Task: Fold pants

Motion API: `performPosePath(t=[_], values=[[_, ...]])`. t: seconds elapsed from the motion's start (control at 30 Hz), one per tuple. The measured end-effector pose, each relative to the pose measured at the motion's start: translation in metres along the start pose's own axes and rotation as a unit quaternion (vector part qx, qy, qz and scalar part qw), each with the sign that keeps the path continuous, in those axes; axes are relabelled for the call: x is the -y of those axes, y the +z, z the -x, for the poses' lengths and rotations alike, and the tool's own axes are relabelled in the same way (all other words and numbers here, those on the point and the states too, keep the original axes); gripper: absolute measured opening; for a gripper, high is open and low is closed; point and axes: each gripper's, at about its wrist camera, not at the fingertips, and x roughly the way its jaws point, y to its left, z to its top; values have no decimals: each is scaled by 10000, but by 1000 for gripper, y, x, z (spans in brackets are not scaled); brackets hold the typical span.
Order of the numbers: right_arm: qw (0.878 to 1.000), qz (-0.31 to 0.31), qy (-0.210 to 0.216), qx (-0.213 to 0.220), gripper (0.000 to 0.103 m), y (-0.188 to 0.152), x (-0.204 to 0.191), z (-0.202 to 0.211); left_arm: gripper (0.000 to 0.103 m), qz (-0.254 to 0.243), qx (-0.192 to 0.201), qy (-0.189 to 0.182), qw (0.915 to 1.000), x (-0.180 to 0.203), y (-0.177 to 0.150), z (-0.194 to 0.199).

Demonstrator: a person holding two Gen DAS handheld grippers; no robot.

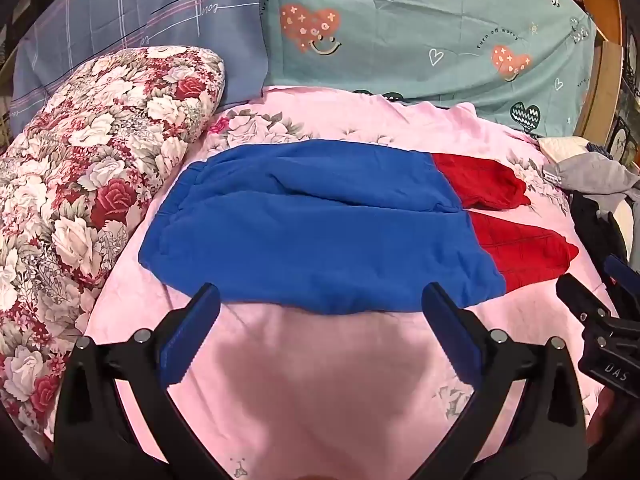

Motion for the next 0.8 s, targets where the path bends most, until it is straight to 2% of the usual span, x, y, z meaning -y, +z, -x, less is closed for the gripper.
performPosePath(t=[0.07, 0.27, 0.43, 0.5, 0.8], values=[[10000, 7, -4, -16, 102, -2, 0, 0, 101, 81, -14, -93, 9999, -2, 1, -1], [10000, -38, -23, -34, 102, 1, 0, -4, 101, 0, 46, -66, 10000, 0, 2, -1], [10000, -34, -17, -47, 102, -3, 5, -4, 101, 93, 90, -105, 9999, -19, -8, -5], [10000, -36, -30, -49, 102, -1, 5, -5, 101, 91, 60, -77, 9999, -9, -1, -3], [10000, -43, -63, -28, 102, 0, 1, -8, 101, 143, 56, -78, 9999, -9, -1, -6]])
